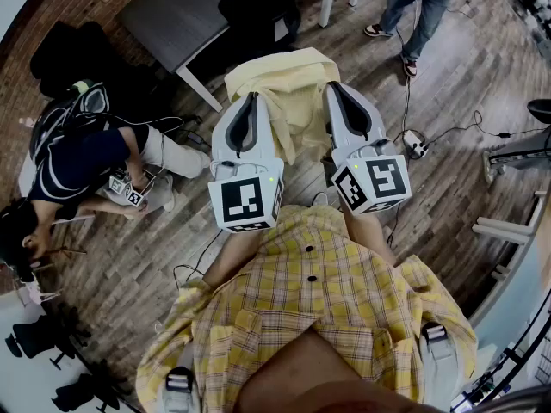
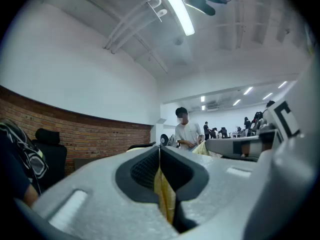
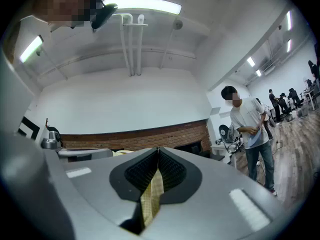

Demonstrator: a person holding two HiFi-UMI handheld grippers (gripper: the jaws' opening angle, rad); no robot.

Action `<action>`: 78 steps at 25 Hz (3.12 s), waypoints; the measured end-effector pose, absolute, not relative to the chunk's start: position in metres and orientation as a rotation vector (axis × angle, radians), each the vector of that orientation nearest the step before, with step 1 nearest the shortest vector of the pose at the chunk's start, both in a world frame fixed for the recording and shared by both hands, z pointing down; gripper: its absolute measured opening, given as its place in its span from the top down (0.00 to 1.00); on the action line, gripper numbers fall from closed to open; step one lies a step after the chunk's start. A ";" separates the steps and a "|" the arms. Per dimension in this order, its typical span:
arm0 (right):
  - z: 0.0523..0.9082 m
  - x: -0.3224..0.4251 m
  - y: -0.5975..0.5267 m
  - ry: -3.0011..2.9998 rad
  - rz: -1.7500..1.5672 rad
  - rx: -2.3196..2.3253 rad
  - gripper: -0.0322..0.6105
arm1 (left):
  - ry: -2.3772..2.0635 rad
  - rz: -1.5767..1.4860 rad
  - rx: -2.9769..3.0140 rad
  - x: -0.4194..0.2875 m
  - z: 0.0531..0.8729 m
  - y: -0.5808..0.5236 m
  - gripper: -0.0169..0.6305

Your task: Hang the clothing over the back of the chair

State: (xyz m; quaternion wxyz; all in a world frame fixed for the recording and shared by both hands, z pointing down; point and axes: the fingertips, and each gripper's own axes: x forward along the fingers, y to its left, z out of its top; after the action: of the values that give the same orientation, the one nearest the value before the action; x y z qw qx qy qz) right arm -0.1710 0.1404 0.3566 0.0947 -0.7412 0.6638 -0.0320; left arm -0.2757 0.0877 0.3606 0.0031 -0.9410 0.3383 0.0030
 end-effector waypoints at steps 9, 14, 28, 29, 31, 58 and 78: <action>0.357 -0.163 0.151 1.982 -0.107 -2.151 0.93 | 1.096 0.012 -2.939 -0.270 0.361 0.102 0.96; 0.356 -0.155 0.158 2.007 -0.117 -2.106 0.93 | 1.140 0.011 -2.924 -0.264 0.360 0.111 0.96; 0.361 -0.098 0.199 2.118 -0.110 -1.984 0.93 | 1.288 -0.006 -2.832 -0.212 0.364 0.165 0.96; 0.362 -0.095 0.201 2.120 -0.112 -1.975 0.93 | 1.293 -0.012 -2.828 -0.210 0.365 0.169 0.96; 0.363 -0.093 0.204 2.130 -0.119 -1.956 0.93 | 1.306 -0.024 -2.825 -0.207 0.368 0.173 0.96; 0.372 -0.049 0.120 2.198 -0.129 -1.939 0.93 | 1.364 0.012 -2.820 -0.158 0.377 0.091 0.96; 0.334 0.032 -0.042 2.147 -0.055 -2.013 0.93 | 1.296 0.070 -2.840 -0.081 0.342 -0.072 0.96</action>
State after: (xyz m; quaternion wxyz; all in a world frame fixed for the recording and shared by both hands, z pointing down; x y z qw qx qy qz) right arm 0.0325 -0.0419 0.3339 0.0991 -0.6804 0.7258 -0.0186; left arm -0.0813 -0.0721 0.3421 0.0097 -0.9094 0.4151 0.0223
